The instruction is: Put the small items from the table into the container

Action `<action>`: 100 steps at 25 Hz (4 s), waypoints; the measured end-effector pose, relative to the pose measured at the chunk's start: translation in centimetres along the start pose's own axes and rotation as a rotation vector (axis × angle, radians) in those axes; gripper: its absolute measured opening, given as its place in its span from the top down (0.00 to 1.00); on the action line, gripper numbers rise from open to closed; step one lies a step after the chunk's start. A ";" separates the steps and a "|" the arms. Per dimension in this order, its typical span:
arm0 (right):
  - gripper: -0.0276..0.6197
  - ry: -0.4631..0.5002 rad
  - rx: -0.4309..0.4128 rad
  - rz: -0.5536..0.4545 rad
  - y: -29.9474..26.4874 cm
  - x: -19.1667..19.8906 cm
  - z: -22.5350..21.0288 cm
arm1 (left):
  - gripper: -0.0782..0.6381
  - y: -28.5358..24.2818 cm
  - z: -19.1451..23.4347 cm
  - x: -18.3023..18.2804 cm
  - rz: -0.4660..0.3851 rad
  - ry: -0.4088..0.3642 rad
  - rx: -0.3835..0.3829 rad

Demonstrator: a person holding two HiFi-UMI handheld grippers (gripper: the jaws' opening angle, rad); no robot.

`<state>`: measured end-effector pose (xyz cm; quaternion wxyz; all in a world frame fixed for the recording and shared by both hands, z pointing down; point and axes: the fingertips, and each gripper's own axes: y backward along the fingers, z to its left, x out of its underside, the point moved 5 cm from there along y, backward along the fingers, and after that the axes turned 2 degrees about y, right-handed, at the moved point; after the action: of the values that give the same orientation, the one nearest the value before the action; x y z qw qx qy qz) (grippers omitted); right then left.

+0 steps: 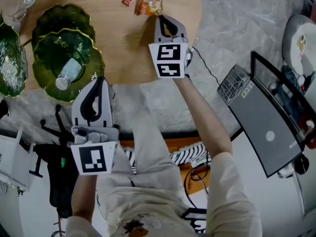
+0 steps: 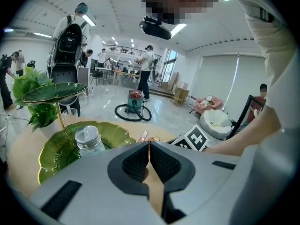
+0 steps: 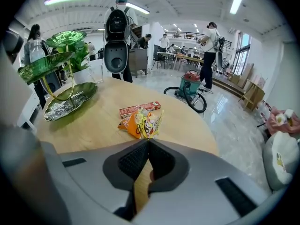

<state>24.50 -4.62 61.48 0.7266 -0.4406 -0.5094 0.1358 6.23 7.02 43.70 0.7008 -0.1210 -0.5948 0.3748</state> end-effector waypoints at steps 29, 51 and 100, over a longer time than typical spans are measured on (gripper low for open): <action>0.95 -0.109 0.010 -0.086 14.6 -5.5 4.9 | 0.88 8.9 -0.6 -6.4 -0.076 -0.108 0.033; 0.95 -0.010 -0.079 -0.187 21.6 -13.0 14.4 | 0.88 16.5 4.5 -8.2 -0.141 -0.080 -0.029; 0.95 -0.019 -0.187 -0.011 13.9 -13.5 28.7 | 0.88 20.8 15.4 -5.1 -0.138 -0.002 -0.104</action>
<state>-2.67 9.07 45.00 0.6781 -0.5024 -0.5292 0.0875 -15.98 13.69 31.12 0.7170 -0.1155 -0.6212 0.2945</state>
